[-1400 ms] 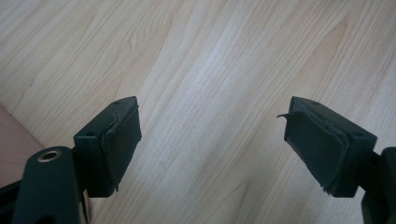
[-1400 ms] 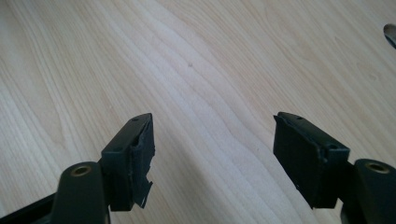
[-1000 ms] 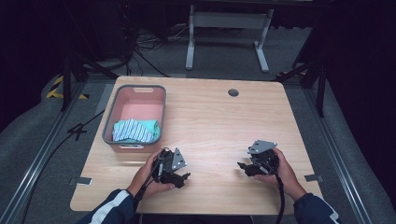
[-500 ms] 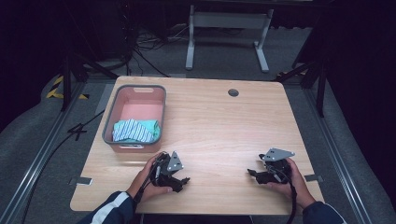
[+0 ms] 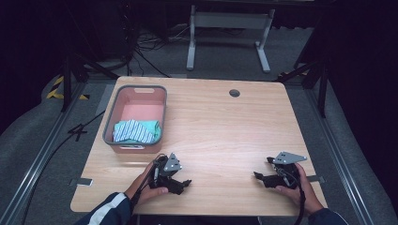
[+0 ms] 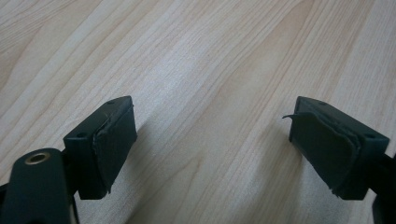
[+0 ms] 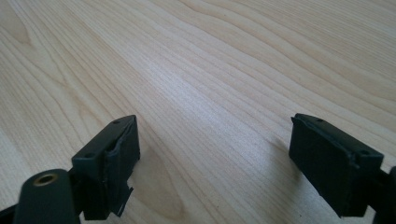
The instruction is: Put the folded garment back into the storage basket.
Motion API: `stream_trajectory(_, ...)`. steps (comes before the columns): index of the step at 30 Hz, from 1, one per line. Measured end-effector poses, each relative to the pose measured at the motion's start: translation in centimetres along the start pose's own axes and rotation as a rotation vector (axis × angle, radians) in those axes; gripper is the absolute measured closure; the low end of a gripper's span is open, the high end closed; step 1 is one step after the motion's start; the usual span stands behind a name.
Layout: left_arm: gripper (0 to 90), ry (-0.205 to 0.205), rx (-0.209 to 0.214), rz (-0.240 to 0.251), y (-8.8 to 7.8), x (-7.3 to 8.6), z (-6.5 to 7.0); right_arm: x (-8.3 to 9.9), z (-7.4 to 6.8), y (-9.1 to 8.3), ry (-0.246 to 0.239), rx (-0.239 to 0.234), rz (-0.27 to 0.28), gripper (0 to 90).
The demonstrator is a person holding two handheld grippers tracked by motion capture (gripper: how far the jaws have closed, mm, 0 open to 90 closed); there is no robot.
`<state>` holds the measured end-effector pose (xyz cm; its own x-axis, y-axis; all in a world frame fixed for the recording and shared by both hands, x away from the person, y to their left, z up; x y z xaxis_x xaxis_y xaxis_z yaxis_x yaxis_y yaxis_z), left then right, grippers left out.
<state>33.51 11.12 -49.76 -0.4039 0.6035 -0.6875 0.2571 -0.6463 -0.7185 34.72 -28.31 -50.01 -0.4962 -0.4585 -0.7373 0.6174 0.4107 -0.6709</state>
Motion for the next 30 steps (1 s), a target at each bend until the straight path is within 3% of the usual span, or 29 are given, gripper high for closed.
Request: stream_trajectory(30,11.5,0.010,0.007,-0.009,0.27,-0.25,-0.16,0.03,0.00,-0.03,0.003,0.001,-0.001,16.6)
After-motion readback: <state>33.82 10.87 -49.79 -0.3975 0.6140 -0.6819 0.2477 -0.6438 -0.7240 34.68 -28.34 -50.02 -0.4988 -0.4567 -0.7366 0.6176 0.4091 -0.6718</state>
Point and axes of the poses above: each handheld gripper's, and its own axes: y roughly forward along the jaws, x roughly out of its underside, z roughly to its right, the point moved 2 cm from there along y, roughly forward along the jaws, and after that the axes turned 7 degrees about x, right-handed, at the moved point
